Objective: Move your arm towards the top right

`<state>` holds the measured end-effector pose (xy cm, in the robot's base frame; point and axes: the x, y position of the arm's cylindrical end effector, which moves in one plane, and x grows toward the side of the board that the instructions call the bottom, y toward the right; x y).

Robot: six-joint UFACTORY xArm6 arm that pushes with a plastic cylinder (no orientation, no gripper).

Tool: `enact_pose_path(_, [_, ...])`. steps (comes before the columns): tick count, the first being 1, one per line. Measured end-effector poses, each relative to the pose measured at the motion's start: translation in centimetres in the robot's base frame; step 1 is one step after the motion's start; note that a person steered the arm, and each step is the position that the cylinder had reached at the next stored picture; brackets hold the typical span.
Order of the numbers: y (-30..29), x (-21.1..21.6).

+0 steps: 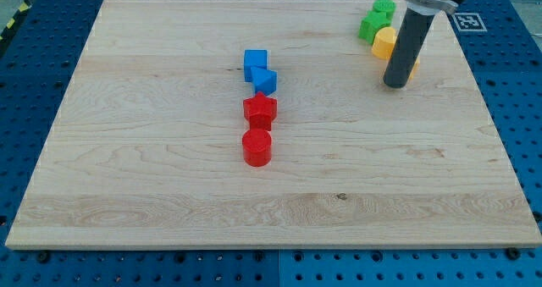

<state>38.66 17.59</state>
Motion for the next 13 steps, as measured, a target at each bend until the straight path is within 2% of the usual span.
enact_pose_path(2, [-1.2,0.3])
enact_pose_path(4, [-6.9,0.3])
enact_pose_path(5, [-5.1,1.3])
enact_pose_path(6, [-0.1,5.1])
enact_pose_path(7, [6.1,5.3])
enact_pose_path(8, [9.9,2.5])
enact_pose_path(9, [10.0,-0.4])
enact_pose_path(13, [5.5,-1.5])
